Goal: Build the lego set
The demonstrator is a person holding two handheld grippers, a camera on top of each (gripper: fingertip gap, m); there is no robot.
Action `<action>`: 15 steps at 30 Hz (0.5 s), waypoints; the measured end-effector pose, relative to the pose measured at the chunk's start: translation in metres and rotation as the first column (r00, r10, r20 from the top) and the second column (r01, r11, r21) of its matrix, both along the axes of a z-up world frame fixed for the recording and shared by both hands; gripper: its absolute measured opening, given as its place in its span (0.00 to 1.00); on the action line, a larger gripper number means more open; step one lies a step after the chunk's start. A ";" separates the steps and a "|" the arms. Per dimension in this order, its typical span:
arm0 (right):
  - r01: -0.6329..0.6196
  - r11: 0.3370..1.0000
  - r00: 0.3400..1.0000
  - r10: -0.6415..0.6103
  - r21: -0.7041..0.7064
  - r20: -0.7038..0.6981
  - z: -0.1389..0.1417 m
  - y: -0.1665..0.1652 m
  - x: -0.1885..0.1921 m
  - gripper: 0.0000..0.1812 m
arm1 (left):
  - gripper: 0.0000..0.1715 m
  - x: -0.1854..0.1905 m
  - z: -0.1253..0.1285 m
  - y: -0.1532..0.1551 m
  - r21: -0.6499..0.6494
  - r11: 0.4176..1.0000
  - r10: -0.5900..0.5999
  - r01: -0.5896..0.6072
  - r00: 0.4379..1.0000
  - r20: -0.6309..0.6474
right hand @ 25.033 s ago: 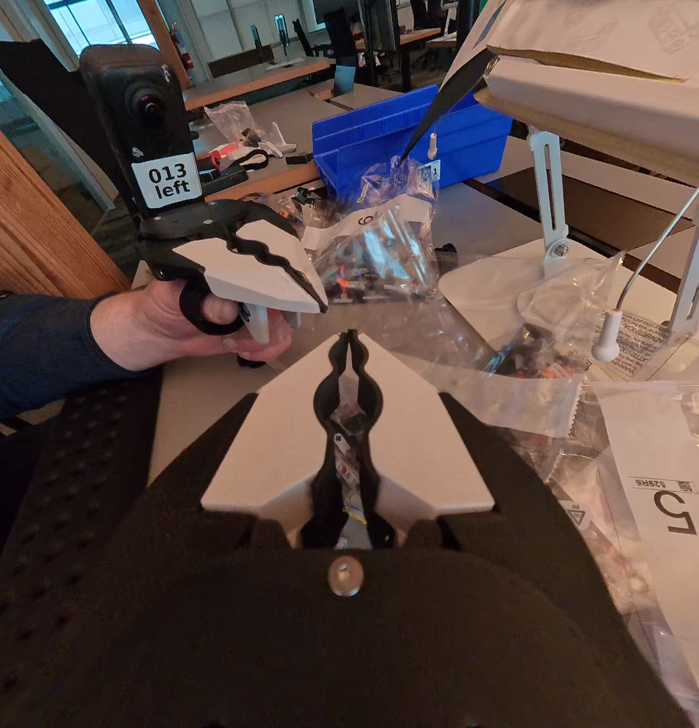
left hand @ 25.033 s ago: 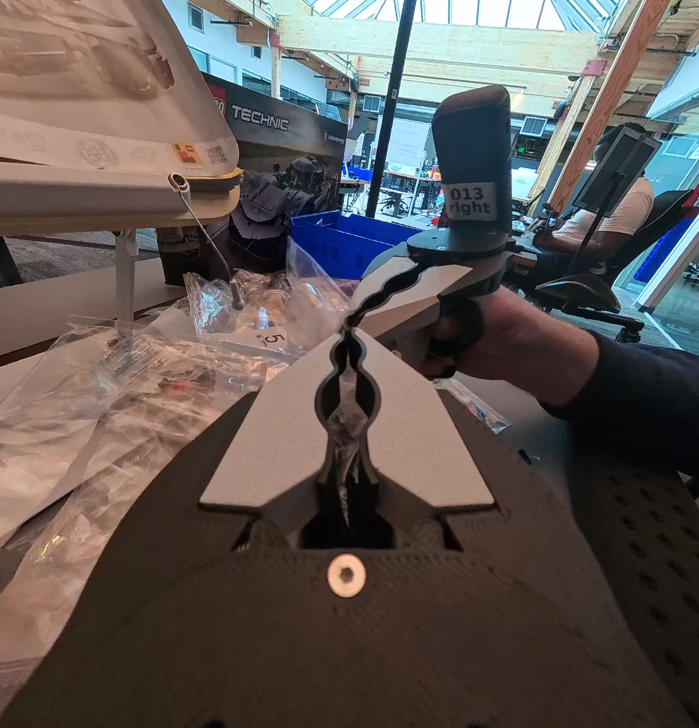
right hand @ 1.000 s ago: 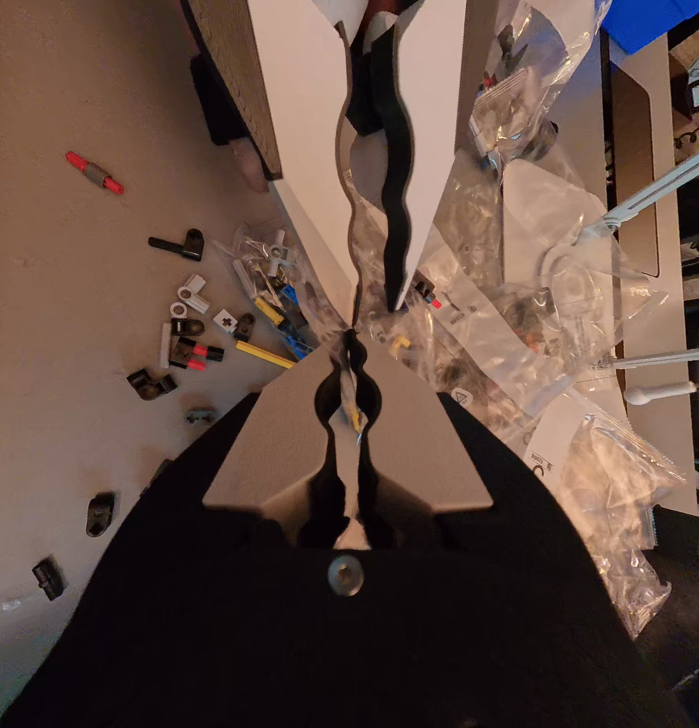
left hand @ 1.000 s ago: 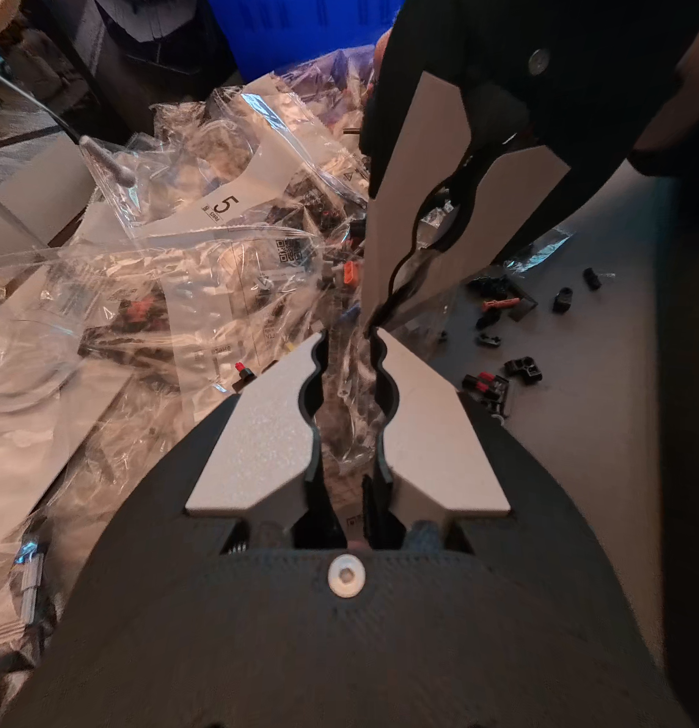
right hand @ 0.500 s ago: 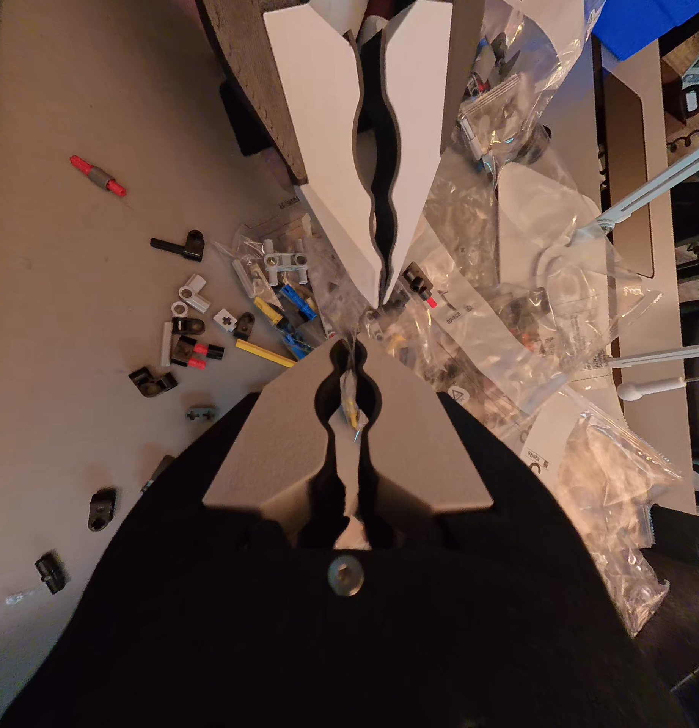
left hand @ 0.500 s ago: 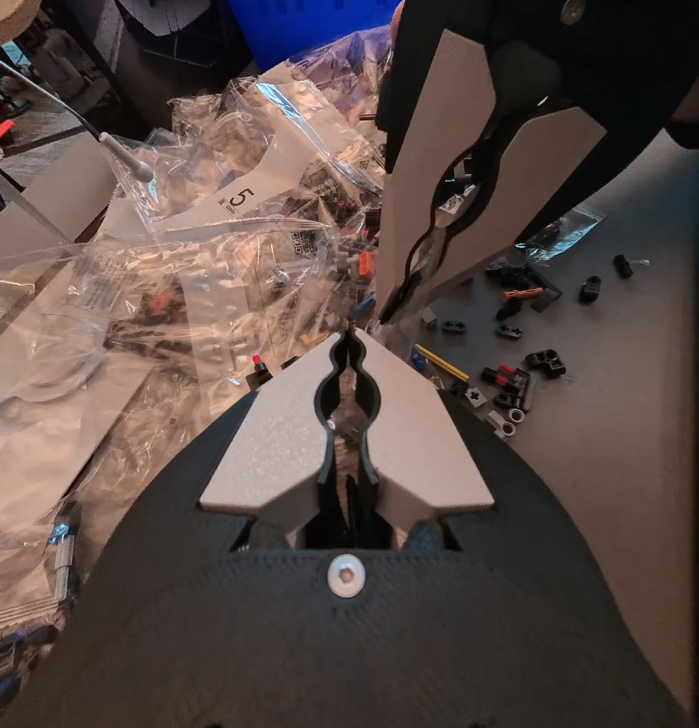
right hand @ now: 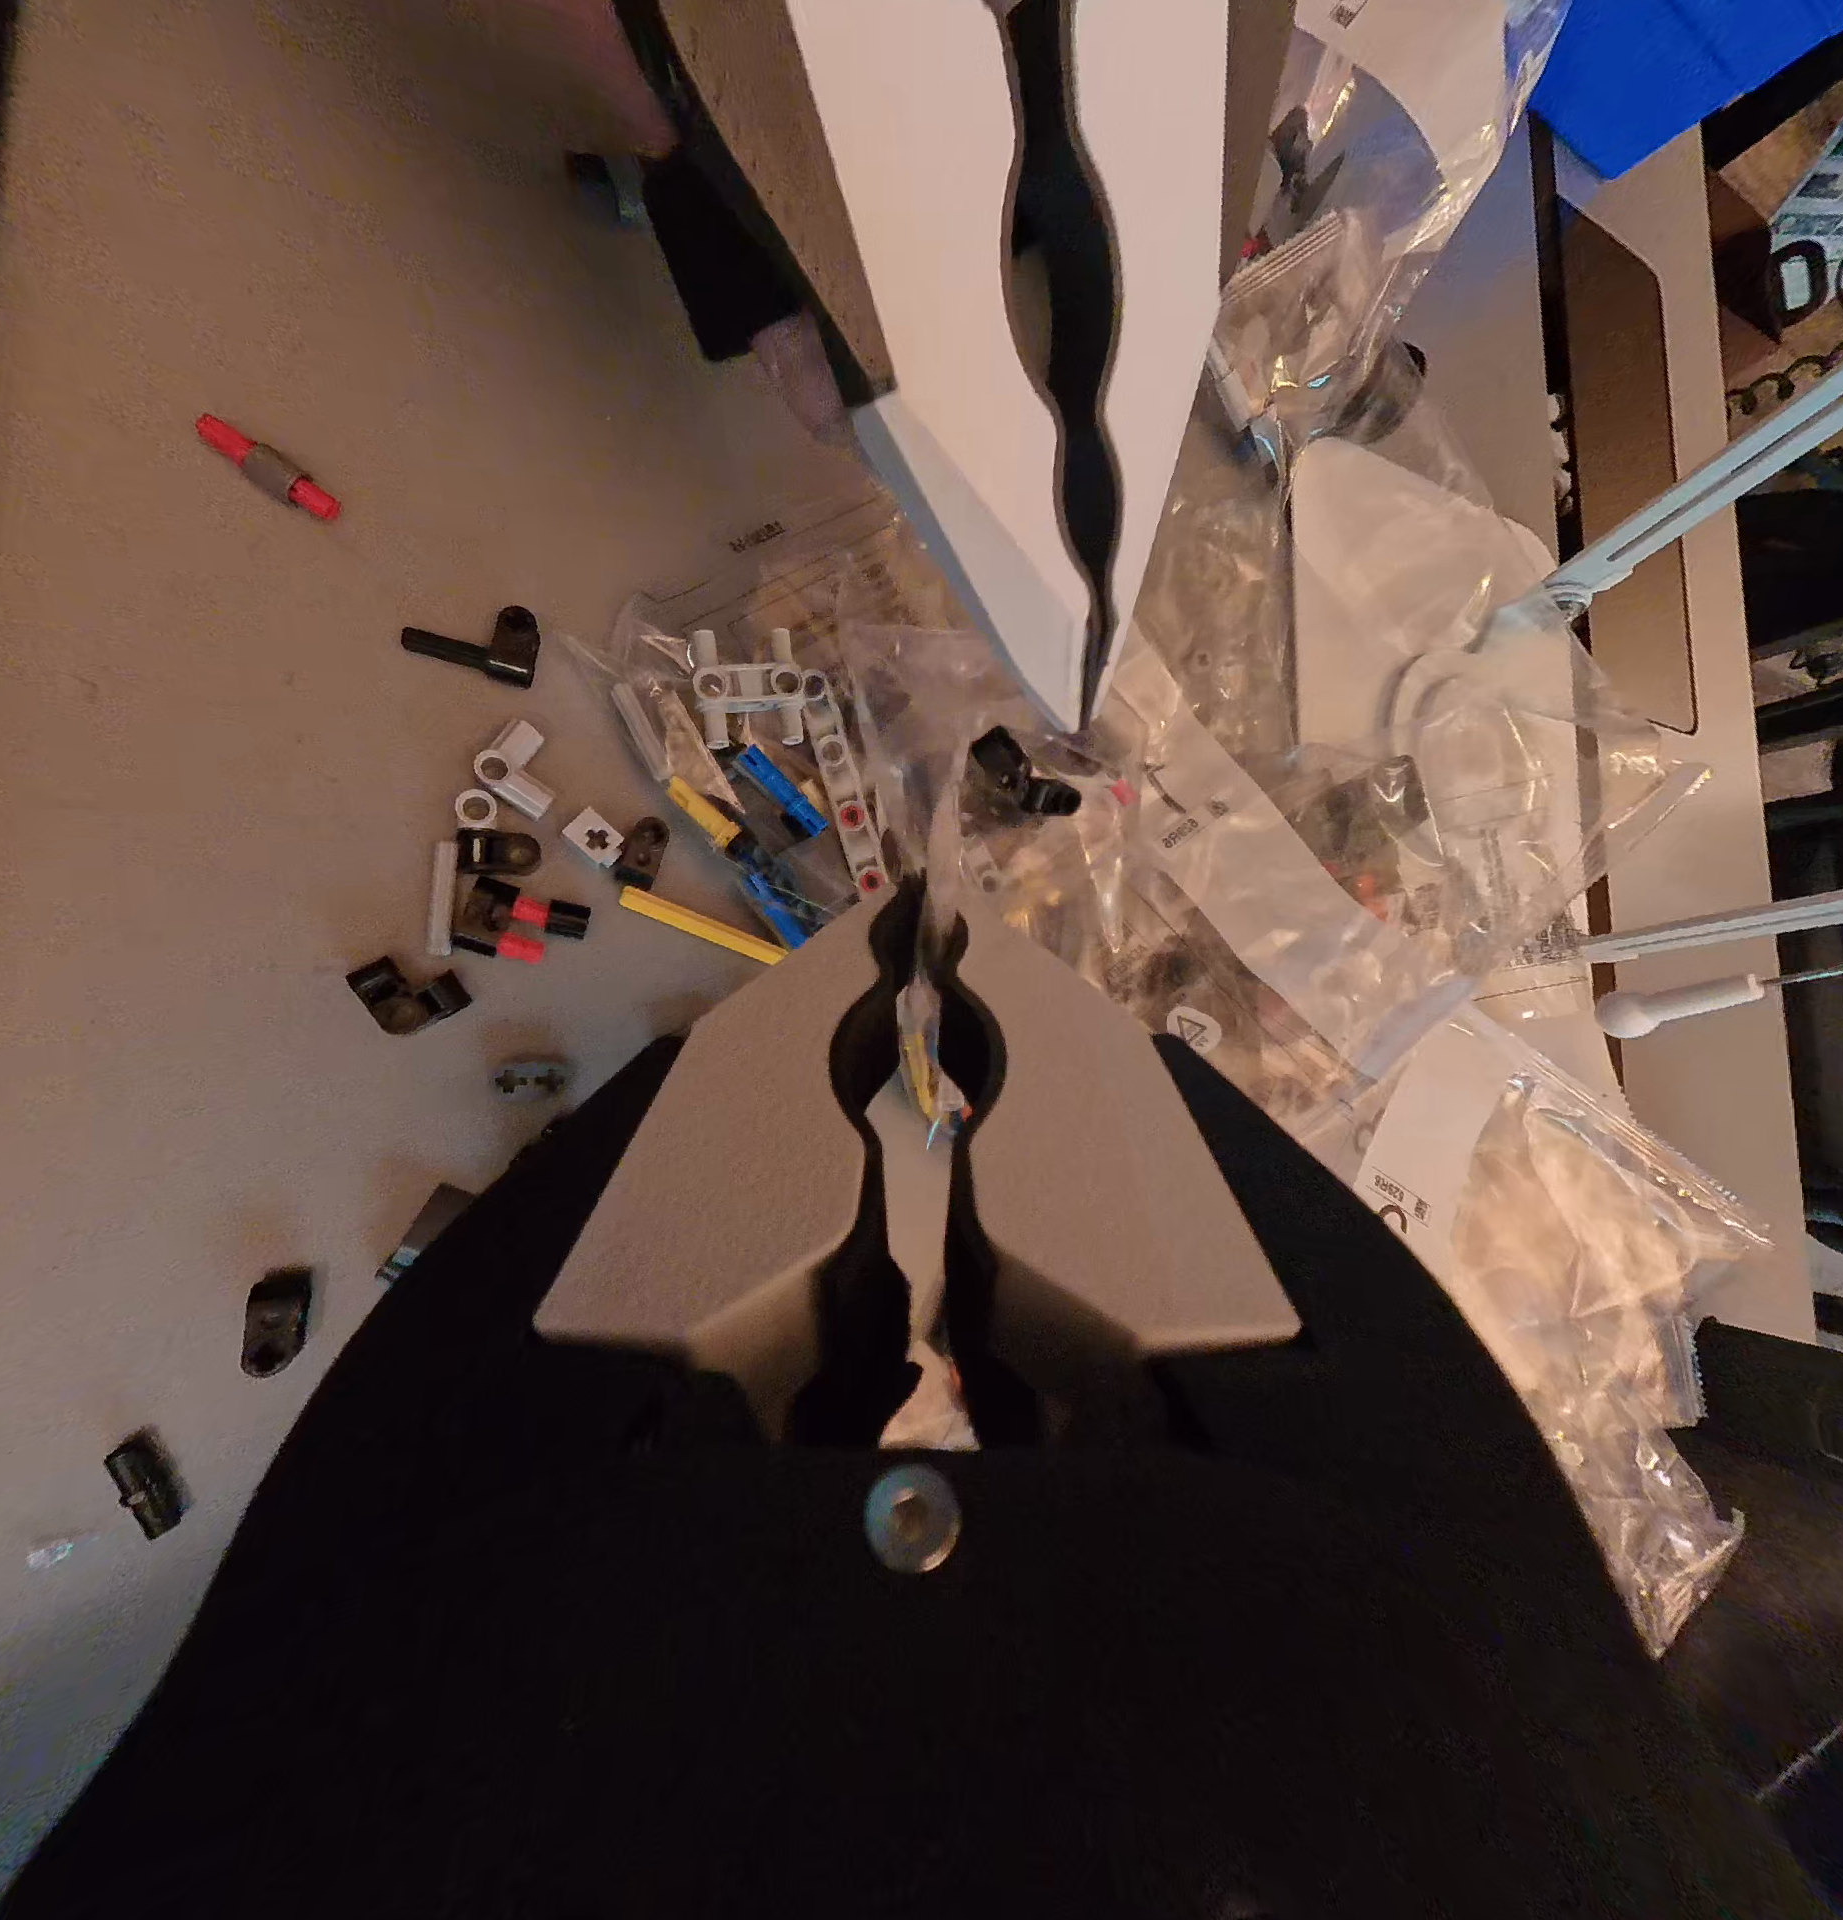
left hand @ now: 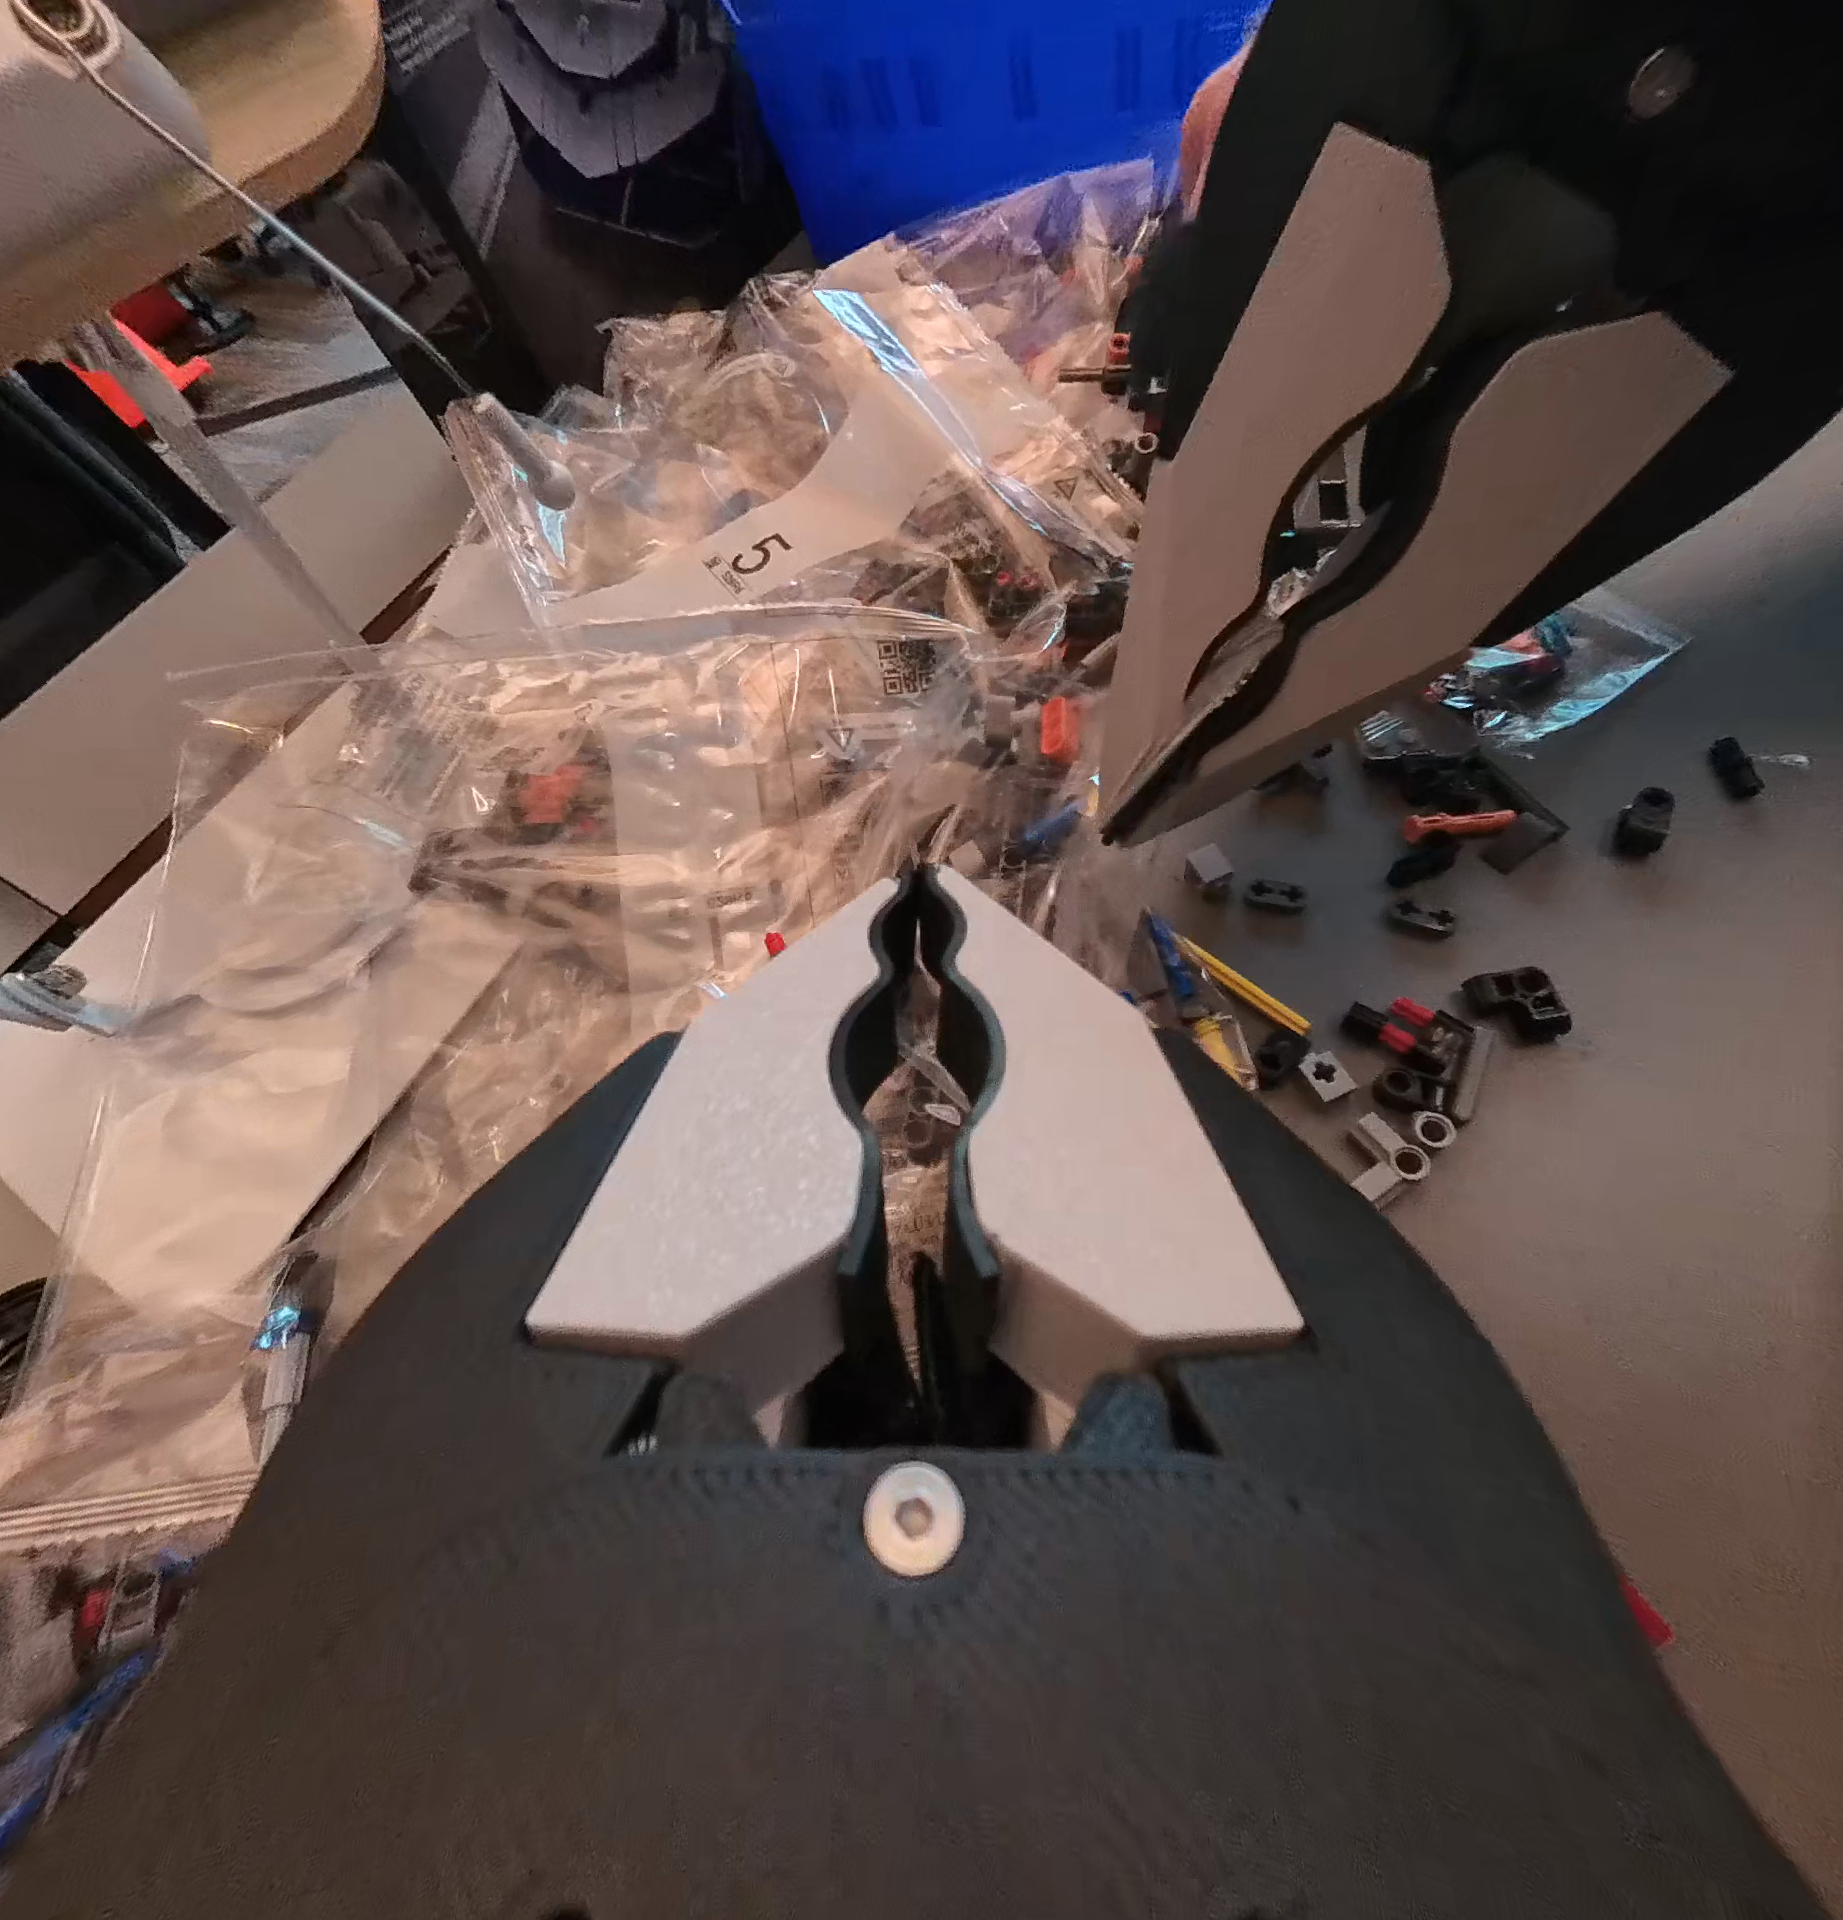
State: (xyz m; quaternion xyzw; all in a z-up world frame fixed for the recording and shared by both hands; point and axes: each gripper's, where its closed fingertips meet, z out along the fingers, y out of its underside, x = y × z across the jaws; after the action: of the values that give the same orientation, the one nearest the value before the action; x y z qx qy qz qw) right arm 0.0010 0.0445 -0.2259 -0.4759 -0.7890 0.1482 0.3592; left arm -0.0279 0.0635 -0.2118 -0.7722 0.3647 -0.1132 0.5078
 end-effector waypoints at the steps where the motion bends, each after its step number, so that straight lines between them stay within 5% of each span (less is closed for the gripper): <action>1: 0.000 1.000 1.000 0.000 -0.011 -0.008 0.001 -0.001 -0.001 0.00 | 0.00 0.000 -0.001 0.000 0.003 1.000 0.002 -0.001 1.000 -0.008; 8: 0.009 0.989 0.985 -0.034 -0.151 -0.169 0.030 0.001 -0.005 0.09 | 0.00 0.000 -0.002 -0.001 0.037 0.999 -0.014 0.016 0.998 -0.069; 15: 0.114 0.909 0.906 -0.260 -0.400 -0.334 0.060 0.040 0.002 0.12 | 0.00 -0.010 0.002 0.001 0.077 0.997 0.028 -0.020 0.993 -0.114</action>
State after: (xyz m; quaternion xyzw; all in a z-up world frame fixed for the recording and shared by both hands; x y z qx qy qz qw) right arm 0.0031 0.0844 -0.1655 -0.5721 -0.6117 0.3481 0.4212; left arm -0.0381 0.0649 -0.2097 -0.7620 0.3880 -0.0485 0.5161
